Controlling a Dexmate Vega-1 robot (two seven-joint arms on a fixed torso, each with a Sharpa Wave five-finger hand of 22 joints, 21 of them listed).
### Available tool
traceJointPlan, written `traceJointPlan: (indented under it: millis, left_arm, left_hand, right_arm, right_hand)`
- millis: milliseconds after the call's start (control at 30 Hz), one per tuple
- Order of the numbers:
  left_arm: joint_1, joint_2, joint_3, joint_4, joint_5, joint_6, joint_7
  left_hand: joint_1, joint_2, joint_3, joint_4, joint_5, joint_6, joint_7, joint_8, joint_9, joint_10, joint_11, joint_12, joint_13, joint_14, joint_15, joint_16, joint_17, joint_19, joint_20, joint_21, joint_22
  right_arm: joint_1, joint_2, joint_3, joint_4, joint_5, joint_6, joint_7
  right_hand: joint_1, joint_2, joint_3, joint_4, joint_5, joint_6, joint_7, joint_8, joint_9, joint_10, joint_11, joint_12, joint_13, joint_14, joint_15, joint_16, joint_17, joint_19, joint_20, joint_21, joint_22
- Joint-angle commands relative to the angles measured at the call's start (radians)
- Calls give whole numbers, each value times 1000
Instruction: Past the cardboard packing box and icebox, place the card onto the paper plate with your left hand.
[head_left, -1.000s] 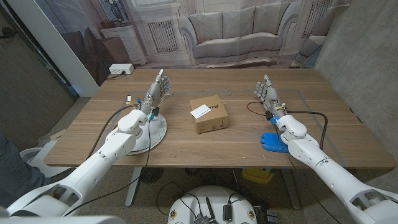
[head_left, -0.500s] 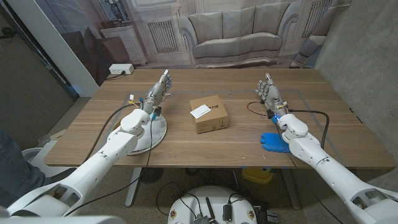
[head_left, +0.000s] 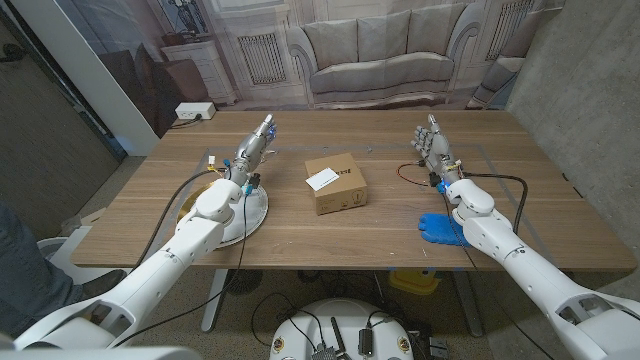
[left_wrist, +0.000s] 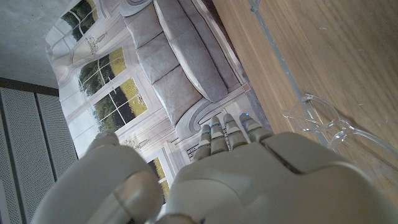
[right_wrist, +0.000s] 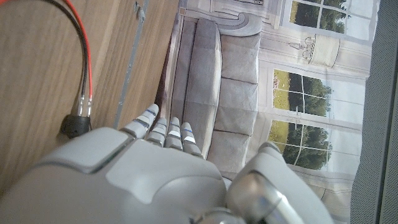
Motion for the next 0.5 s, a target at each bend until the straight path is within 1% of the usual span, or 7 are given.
traceJointPlan:
  millis: [33,300,500]
  left_arm:
    - [24,19,5,-34,54,-17,32]
    - [33,20,3,-28,58,-32,31]
    - [44,39,5,-46,86,-21,44]
  left_hand:
    - [11,5,1,-9,1,9,-1,7,1,13,1,5,3,7,0,3,2,6,-55,7,2]
    - [18,7,2,-13,0,14,-2,6,1,18,-1,5,3,15,0,3,2,7,-55,7,2]
    - [30,9,5,-19,-1,22,-5,7,1,27,-5,6,3,25,-2,4,2,7,-54,7,2]
  right_arm:
    - [-3,-5,3,-15,0,-21,-22]
    - [-16,-9,5,-33,0,-33,-40]
    - [-28,-14,6,-53,-4,-37,-54]
  right_hand:
    - [7,2,3,-7,3,12,-4,7,2,7,3,7,4,7,2,8,6,11,3,8,3]
    - [7,5,3,-8,2,15,-3,8,2,11,4,8,4,11,3,9,6,14,4,8,3]
    - [8,6,2,-8,2,17,-2,8,2,13,4,9,4,12,2,8,6,15,3,8,3]
